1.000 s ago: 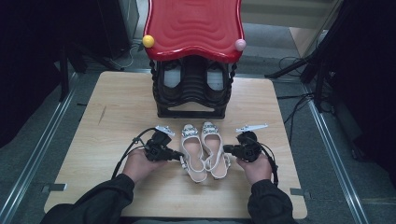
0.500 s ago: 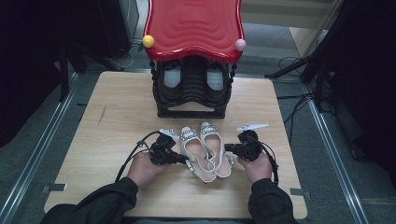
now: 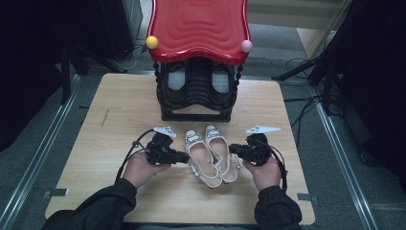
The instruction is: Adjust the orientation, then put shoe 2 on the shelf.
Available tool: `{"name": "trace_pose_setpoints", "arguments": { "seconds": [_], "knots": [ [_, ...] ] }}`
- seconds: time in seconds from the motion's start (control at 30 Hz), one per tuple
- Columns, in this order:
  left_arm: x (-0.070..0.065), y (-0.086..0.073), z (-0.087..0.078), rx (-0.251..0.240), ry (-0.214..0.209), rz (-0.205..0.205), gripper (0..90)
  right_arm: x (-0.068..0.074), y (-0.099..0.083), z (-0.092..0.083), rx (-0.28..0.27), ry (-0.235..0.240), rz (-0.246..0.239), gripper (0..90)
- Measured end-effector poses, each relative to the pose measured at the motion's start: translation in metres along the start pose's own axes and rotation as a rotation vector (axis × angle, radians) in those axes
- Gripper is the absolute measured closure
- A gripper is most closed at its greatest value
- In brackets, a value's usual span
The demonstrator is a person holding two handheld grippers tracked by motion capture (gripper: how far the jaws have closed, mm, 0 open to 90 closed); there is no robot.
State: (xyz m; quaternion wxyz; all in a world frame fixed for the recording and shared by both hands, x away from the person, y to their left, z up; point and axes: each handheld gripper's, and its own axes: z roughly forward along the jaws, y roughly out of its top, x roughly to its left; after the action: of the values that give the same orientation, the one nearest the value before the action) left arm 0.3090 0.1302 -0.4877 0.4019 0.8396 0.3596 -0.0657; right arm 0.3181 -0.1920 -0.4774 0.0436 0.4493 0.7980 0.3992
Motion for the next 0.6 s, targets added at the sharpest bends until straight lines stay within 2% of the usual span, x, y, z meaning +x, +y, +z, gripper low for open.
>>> {"name": "trace_pose_setpoints", "arguments": {
  "seconds": [0.27, 0.4, 0.47, 0.6],
  "knots": [
    [-0.002, 0.001, -0.018, -0.025, 0.006, 0.025, 63.3, 0.015, -0.001, -0.008, -0.025, 0.02, -0.012, 74.6],
    [0.001, 0.001, -0.023, -0.028, 0.018, 0.017, 58.2, 0.019, -0.002, -0.009, -0.026, 0.019, -0.009, 73.8],
    [0.002, 0.001, -0.026, -0.028, 0.011, 0.008, 56.3, 0.021, -0.001, -0.008, -0.026, 0.014, -0.012, 73.2],
    [0.003, 0.001, -0.032, -0.035, 0.021, 0.013, 53.2, 0.026, 0.0, -0.006, -0.026, 0.016, -0.014, 71.6]
  ]
}}
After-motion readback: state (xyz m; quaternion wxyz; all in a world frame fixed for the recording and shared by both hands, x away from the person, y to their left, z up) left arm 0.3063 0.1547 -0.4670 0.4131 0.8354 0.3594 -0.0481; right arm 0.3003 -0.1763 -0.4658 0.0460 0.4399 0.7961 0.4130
